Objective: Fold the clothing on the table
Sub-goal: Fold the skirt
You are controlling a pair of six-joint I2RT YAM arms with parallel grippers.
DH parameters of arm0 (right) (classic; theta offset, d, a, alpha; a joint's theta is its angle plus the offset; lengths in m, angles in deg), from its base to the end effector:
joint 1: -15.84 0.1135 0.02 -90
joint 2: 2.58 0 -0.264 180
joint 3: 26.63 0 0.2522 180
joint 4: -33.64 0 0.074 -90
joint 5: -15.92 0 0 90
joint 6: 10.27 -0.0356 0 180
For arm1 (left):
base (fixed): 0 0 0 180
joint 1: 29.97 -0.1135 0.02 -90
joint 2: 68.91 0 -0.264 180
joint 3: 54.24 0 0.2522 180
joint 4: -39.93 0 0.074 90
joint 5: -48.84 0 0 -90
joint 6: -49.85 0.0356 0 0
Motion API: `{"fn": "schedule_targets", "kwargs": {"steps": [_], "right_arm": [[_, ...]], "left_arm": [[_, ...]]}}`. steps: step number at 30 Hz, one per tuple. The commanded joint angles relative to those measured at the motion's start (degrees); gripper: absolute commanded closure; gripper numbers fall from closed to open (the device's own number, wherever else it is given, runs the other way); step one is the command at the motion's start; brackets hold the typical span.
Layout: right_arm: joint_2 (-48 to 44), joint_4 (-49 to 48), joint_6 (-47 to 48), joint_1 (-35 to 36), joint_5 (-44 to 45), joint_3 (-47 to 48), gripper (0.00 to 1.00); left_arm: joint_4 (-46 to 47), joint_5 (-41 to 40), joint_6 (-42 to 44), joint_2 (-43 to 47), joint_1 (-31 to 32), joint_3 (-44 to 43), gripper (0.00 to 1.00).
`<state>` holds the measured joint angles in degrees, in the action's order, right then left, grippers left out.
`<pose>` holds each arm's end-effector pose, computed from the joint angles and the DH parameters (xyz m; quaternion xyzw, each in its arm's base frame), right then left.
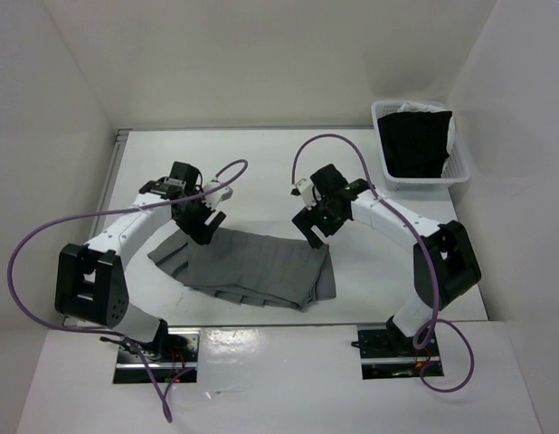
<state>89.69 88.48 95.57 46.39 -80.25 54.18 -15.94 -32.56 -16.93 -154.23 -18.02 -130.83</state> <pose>0.2750 0.1668 0.2270 -0.3951 0.8939 0.0785 0.1966 0.2871 -0.0662 0.2397 0.3096 0.9223 -0.0513 0.2254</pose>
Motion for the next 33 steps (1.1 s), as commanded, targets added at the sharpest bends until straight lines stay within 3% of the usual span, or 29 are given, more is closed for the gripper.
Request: {"fn": "schedule_targets", "kwargs": {"steps": [1, 7, 12, 17, 26, 33], "right_arm": [[-1.3, -2.33, -0.55, 0.48, -0.76, -0.43, 0.04], [-3.49, 3.12, 4.36, 1.35, -8.59, 1.42, 0.02], [-4.11, 4.62, 7.71, 7.59, -8.07, -1.38, 0.02], [-2.19, 4.72, 8.25, 15.24, -5.17, -1.92, 0.02], [7.12, 1.29, 7.54, 20.96, -0.6, 0.45, 0.02], [8.27, -0.3, 6.31, 22.71, 0.46, 6.6, 0.02]], "left_arm": [[1.33, -4.8, -3.01, -0.64, 1.41, -0.01, 0.17], [-0.34, -10.44, -1.61, 1.9, 2.65, 2.0, 0.17], [-1.4, -12.38, 0.16, 4.11, 2.65, 3.41, 0.13], [-2.45, -12.38, -2.74, 6.22, -1.57, -0.45, 0.05], [-3.86, -4.13, -12.58, 3.76, -8.07, -7.21, 0.01], [-1.05, 7.47, -16.19, 4.28, -16.77, -8.63, 0.01]]}}
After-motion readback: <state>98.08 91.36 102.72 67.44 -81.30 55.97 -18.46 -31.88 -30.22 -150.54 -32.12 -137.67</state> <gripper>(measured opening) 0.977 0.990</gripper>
